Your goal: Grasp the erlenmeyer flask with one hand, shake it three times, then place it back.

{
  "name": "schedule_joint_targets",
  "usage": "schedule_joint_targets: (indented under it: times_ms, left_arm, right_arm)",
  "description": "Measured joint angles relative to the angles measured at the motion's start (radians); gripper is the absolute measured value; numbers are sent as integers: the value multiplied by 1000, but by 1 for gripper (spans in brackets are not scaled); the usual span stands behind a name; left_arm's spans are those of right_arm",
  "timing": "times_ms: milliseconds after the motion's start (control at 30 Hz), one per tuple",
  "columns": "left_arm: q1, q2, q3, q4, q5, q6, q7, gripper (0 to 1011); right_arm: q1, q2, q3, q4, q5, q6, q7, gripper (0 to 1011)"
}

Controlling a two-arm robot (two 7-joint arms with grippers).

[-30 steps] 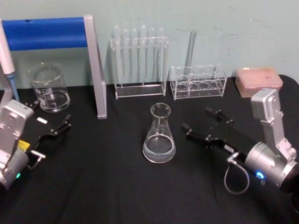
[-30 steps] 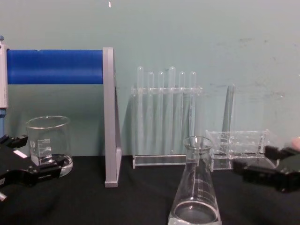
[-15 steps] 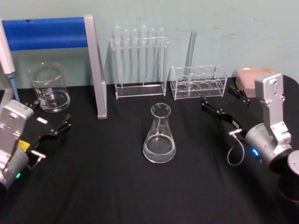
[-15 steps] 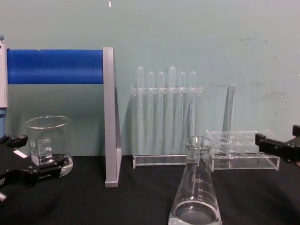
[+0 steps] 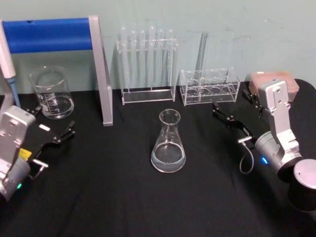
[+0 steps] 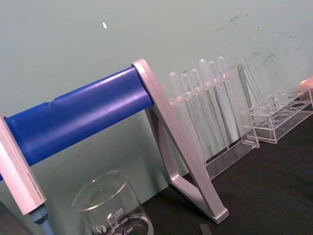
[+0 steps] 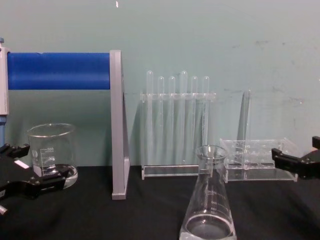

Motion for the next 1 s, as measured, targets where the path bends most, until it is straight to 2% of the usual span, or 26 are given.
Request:
schedule_joint_targets:
  times_ms: [1000]
  left_arm:
    - [0, 0, 0, 0, 0, 0, 0, 1001]
  right_arm:
    - [-1, 2, -1, -4, 5, 0, 0, 1000]
